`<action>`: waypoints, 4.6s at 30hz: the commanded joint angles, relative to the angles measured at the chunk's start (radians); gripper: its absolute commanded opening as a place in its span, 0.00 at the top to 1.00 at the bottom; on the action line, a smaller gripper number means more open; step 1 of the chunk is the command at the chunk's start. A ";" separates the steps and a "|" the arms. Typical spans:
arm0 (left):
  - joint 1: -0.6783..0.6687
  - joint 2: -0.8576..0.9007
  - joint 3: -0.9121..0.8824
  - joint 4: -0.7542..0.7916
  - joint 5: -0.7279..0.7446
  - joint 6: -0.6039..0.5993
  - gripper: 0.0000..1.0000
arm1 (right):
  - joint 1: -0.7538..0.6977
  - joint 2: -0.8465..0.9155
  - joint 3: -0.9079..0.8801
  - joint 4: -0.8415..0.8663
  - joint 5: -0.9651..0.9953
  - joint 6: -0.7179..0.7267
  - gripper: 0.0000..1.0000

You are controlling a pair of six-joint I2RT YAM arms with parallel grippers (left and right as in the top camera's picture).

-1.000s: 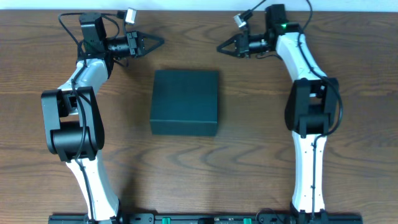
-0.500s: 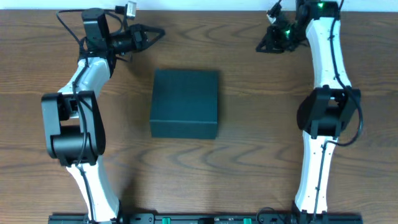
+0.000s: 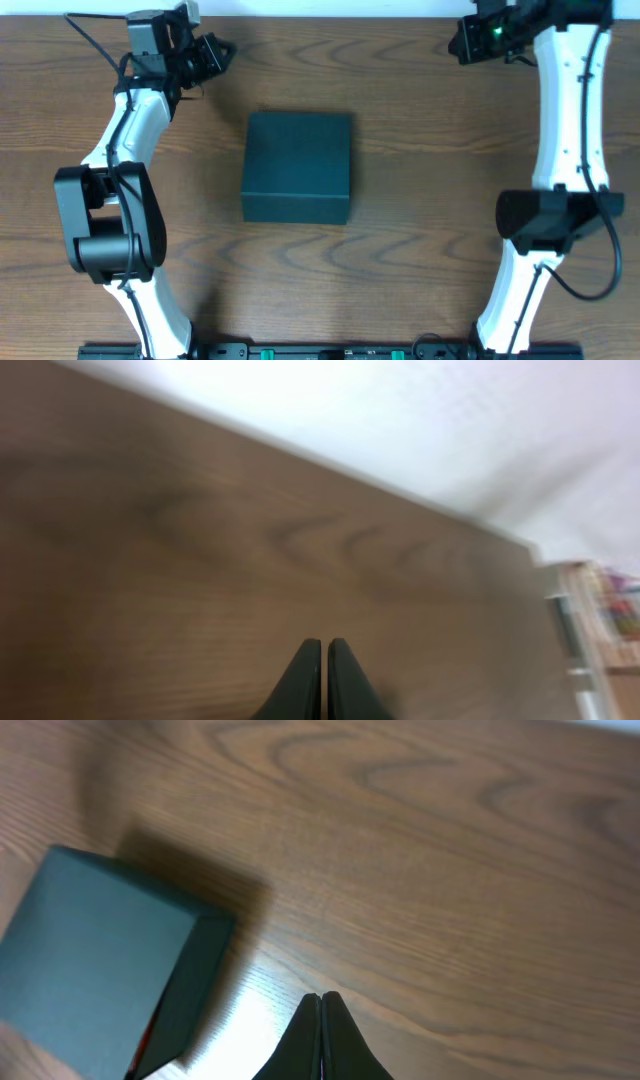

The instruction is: Pack container

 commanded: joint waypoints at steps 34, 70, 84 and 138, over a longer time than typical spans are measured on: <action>-0.283 -0.104 0.049 -0.789 0.023 0.802 0.94 | 0.209 -0.681 -1.500 0.511 -0.414 -0.042 0.98; -0.318 -0.041 -0.083 -0.805 -0.105 0.895 0.94 | 0.738 -0.680 -1.715 1.093 0.171 0.525 0.99; -0.311 -0.041 -0.083 -0.819 -0.098 0.891 0.94 | 0.937 -0.644 -1.781 1.284 0.587 0.759 0.98; -0.190 -0.691 0.106 -0.878 -0.136 0.432 0.05 | 0.626 -1.536 -1.766 0.809 0.701 0.541 0.01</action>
